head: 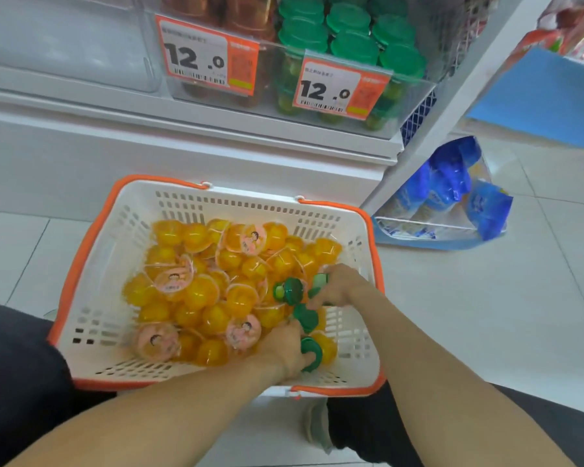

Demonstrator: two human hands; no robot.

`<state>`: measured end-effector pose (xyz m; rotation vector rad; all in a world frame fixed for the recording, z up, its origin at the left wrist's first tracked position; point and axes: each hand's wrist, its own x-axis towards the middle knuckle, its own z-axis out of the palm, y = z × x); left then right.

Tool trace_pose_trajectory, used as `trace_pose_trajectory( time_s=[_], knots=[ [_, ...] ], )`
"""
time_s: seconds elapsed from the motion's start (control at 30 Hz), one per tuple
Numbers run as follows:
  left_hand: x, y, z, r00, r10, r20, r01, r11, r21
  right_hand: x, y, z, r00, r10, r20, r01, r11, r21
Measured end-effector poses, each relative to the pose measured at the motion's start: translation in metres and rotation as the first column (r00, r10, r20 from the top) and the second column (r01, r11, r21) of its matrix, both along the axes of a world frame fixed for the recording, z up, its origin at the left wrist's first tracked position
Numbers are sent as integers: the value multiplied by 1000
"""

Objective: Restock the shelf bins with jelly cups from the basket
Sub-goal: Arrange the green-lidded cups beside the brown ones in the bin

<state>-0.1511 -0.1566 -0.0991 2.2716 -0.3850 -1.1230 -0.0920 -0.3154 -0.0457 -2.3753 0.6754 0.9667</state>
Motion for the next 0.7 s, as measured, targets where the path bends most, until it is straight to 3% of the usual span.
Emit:
trace_pose_trajectory(
  time_s=[0.07, 0.13, 0.27, 0.37, 0.47, 0.57, 0.63, 0.7],
  knots=[
    [1, 0, -1, 999, 38, -15, -39, 999, -17, 6, -4, 14, 959, -280, 42, 261, 931, 254],
    [4, 3, -2, 997, 63, -37, -64, 998, -16, 9, -2, 32, 913, -406, 36, 357, 839, 411],
    [25, 16, 16, 970, 108, -216, -120, 992, -42, 19, 5, 73, 940, -337, 41, 253, 775, 579],
    [62, 25, 50, 870, 147, -471, -261, 947, -188, 30, 13, 105, 941, -336, 33, 216, 676, 704],
    [95, 36, 99, 686, 120, -718, -530, 758, -380, 41, 21, 139, 934, -351, 73, 168, 610, 774],
    [121, 49, 141, 527, -54, -848, -717, 507, -478, 47, 26, 174, 907, -407, 108, 138, 530, 837],
    [134, 53, 170, 530, -122, -839, -736, 426, -527, 48, 26, 195, 888, -443, 122, 142, 516, 845],
    [140, 50, 200, 583, -131, -802, -692, 438, -574, 47, 28, 215, 862, -489, 135, 161, 515, 842]
  ],
)
